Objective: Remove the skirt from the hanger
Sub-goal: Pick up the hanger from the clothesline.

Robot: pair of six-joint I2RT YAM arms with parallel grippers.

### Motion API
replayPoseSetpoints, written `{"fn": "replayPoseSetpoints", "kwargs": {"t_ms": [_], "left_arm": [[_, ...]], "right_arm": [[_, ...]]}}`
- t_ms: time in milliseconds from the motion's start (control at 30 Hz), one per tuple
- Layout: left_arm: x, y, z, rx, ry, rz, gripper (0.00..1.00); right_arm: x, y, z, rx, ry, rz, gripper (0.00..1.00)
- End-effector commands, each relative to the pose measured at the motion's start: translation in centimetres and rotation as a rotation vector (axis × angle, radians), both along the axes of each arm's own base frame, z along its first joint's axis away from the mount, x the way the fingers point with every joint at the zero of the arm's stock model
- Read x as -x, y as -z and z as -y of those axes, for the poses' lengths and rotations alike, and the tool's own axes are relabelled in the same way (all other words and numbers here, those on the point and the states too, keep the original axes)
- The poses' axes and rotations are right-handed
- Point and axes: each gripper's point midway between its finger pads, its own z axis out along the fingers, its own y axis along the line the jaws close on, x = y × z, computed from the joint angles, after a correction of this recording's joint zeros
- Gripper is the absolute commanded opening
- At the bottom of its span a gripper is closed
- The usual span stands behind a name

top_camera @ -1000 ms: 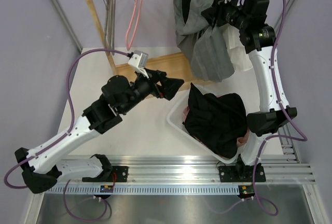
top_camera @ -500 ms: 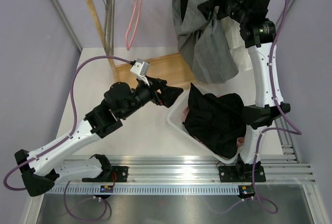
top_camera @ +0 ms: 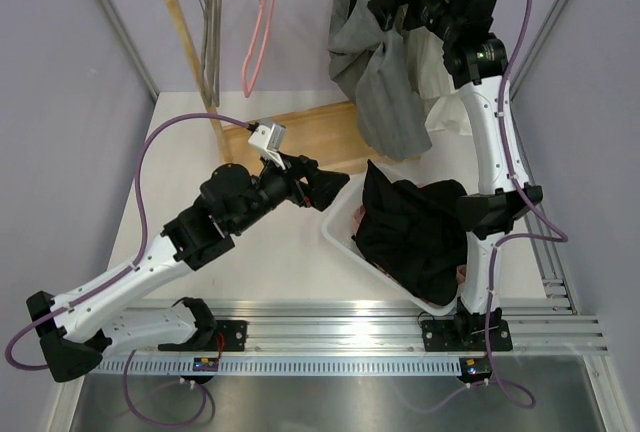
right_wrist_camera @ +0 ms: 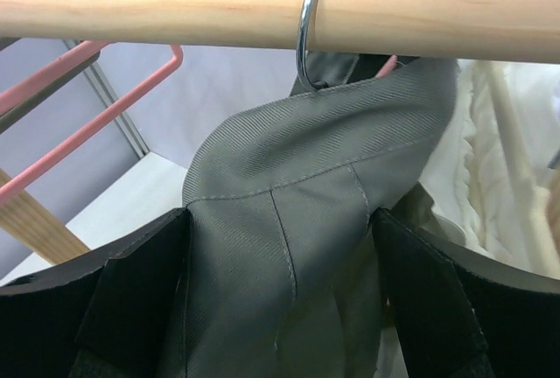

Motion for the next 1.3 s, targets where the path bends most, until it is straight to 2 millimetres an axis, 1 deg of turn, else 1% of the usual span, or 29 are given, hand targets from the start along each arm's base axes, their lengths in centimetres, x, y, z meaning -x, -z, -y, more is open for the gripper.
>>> {"fn": "replayPoseSetpoints", "kwargs": {"t_ms": [0, 33, 67, 100, 167, 267, 300, 333, 367, 400, 467, 500, 600, 733, 800, 867, 967, 1000, 1033, 1067, 1100, 1167, 1200, 1233, 1267], "left_arm": [[-0.3, -1.4, -0.6, 0.047, -0.033, 0.026, 0.99], [-0.4, -1.3, -0.6, 0.047, -0.04, 0.024, 0.99], [-0.4, -1.1, -0.6, 0.042, -0.041, 0.02, 0.99], [-0.4, -1.0, -0.7, 0.04, -0.044, 0.02, 0.99], [-0.5, -0.8, -0.7, 0.037, -0.047, 0.018, 0.99], [-0.6, -0.6, -0.7, 0.032, -0.053, 0.017, 0.99], [-0.7, -0.5, -0.7, 0.03, -0.055, 0.017, 0.99], [-0.7, -0.5, -0.7, 0.028, -0.054, 0.017, 0.99], [-0.6, -0.5, -0.7, 0.028, -0.052, 0.017, 0.99], [-0.7, -0.4, -0.7, 0.025, -0.053, 0.018, 0.99], [-0.6, -0.3, -0.7, 0.025, -0.052, 0.018, 0.99], [-0.6, -0.2, -0.8, 0.024, -0.055, 0.017, 0.99], [-0.5, -0.2, -1.0, 0.026, -0.055, 0.016, 0.99], [-0.4, -0.1, -1.3, 0.03, -0.06, 0.017, 0.99], [-0.4, 0.1, -1.3, 0.03, -0.064, 0.013, 0.99], [-0.4, 0.2, -1.4, 0.031, -0.064, 0.012, 0.99], [-0.4, 0.4, -1.3, 0.031, -0.064, 0.005, 0.99], [-0.4, 0.4, -1.2, 0.032, -0.063, 0.002, 0.99], [-0.4, 0.4, -1.2, 0.034, -0.063, 0.002, 0.99], [-0.5, 0.5, -1.2, 0.034, -0.064, -0.002, 0.99], [-0.4, 0.6, -1.3, 0.034, -0.064, -0.004, 0.99], [-0.4, 0.8, -1.2, 0.035, -0.063, -0.009, 0.99], [-0.4, 0.9, -1.2, 0.033, -0.064, -0.01, 0.99], [-0.4, 0.8, -1.3, 0.036, -0.066, -0.008, 0.99], [-0.4, 0.8, -1.3, 0.037, -0.066, -0.011, 0.99]], "right_arm": [[-2.0, -1.2, -0.3, -0.066, 0.048, 0.064, 0.93], [-2.2, -1.3, -0.6, -0.075, 0.049, 0.072, 0.93], [-2.8, -0.8, -0.8, -0.078, 0.057, 0.066, 0.93], [-2.8, -0.9, -1.1, -0.085, 0.054, 0.072, 0.93], [-3.0, -0.8, -1.2, -0.098, 0.058, 0.065, 0.93], [-3.2, -0.2, -1.3, -0.139, 0.067, 0.029, 0.93], [-3.1, -0.3, -1.3, -0.165, 0.067, 0.015, 0.93], [-2.7, -0.9, -1.2, -0.185, 0.065, 0.017, 0.94], [-2.9, -0.2, -1.3, -0.203, 0.068, -0.01, 0.94], [-2.6, -0.4, -1.4, -0.219, 0.06, -0.012, 0.94], [-2.2, -1.6, -1.4, -0.296, 0.055, -0.02, 0.95], [-2.1, -1.8, -1.4, -0.345, 0.054, -0.044, 0.96], [-2.6, -2.2, -0.8, -0.42, 0.103, -0.06, 0.99], [-3.4, -1.4, -0.6, -0.391, 0.145, -0.047, 0.99], [-4.0, 0.0, -1.0, -0.374, 0.156, -0.072, 1.0], [-4.6, 1.3, -1.2, -0.368, 0.158, -0.1, 0.97], [-5.2, 3.0, -1.8, -0.367, 0.148, -0.148, 0.9], [-5.2, 3.3, -1.9, -0.368, 0.145, -0.157, 0.86], [-5.0, 3.4, -2.2, -0.371, 0.124, -0.168, 0.75], [-5.0, 3.6, -2.3, -0.374, 0.116, -0.179, 0.71], [-4.8, 3.5, -2.5, -0.385, 0.105, -0.188, 0.69], [-4.1, 3.2, -3.1, -0.398, 0.065, -0.208, 0.68], [-3.7, 3.0, -3.2, -0.407, 0.047, -0.217, 0.71], [-3.0, 2.5, -3.6, -0.425, 0.005, -0.232, 0.78], [-2.6, 2.4, -3.9, -0.431, -0.016, -0.244, 0.8]]}}
